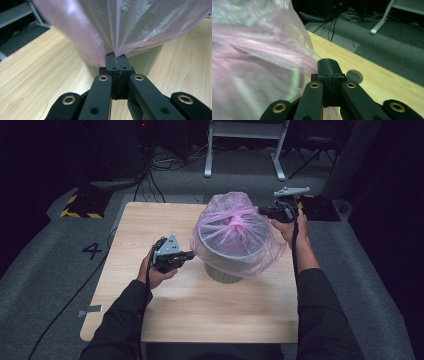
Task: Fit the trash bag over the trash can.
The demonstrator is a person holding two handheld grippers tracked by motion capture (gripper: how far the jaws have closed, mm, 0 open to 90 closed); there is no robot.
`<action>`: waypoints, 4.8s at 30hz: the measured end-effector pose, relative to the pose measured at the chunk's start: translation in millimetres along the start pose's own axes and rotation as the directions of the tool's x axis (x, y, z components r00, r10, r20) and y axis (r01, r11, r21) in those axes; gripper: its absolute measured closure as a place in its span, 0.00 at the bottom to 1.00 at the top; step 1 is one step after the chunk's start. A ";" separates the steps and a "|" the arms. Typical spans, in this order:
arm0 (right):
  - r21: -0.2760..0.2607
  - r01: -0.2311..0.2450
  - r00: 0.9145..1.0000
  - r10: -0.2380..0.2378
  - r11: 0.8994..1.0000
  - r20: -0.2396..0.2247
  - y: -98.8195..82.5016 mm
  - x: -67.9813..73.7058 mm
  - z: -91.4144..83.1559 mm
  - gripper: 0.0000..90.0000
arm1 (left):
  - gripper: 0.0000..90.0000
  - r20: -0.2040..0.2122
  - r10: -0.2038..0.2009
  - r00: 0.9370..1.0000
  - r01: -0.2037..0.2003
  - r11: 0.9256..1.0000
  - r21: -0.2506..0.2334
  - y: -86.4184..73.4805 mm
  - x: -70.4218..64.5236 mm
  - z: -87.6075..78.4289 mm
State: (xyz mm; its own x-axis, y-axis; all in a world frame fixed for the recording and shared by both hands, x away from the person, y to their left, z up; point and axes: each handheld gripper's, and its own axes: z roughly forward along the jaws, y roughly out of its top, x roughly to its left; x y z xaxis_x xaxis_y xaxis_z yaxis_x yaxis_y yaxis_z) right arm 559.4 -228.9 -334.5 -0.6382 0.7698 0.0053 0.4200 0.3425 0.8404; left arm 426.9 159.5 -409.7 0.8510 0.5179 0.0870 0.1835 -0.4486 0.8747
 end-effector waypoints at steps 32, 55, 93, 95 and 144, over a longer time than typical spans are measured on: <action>-0.100 -0.076 0.997 0.074 0.992 -0.024 -21.4 -1.9 -8.6 1.00 | 0.24 -0.101 -0.132 0.986 0.115 0.981 -0.158 22.8 29.7 -52.5; -0.115 -0.046 0.999 0.045 0.992 -0.009 -15.9 1.5 -19.5 0.99 | 0.23 -0.117 -0.070 0.991 0.047 0.981 -0.189 63.7 7.6 -53.9; -0.051 -0.071 0.996 0.069 0.996 -0.056 -13.6 -0.9 4.9 1.00 | 1.00 -0.205 -0.188 0.961 0.178 0.982 -0.066 66.6 88.6 41.2; -0.044 -0.075 0.996 0.073 0.996 -0.059 -15.6 -1.4 8.5 1.00 | 1.00 -0.204 -0.203 0.958 0.193 0.979 -0.066 64.1 89.0 48.1; -0.062 0.075 0.989 -0.082 0.995 -0.125 -100.7 -18.2 -85.3 0.38 | 0.22 -0.103 -0.080 0.991 0.080 0.997 -0.003 2.7 19.5 -30.3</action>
State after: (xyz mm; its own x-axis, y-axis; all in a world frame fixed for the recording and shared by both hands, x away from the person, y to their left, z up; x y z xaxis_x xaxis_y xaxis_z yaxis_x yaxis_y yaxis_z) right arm 473.7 -323.3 -373.1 -0.7462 0.6658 0.0036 0.3299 0.3651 0.8706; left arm 429.0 190.4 -391.1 0.7784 0.6244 0.0650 0.2499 -0.4031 0.8804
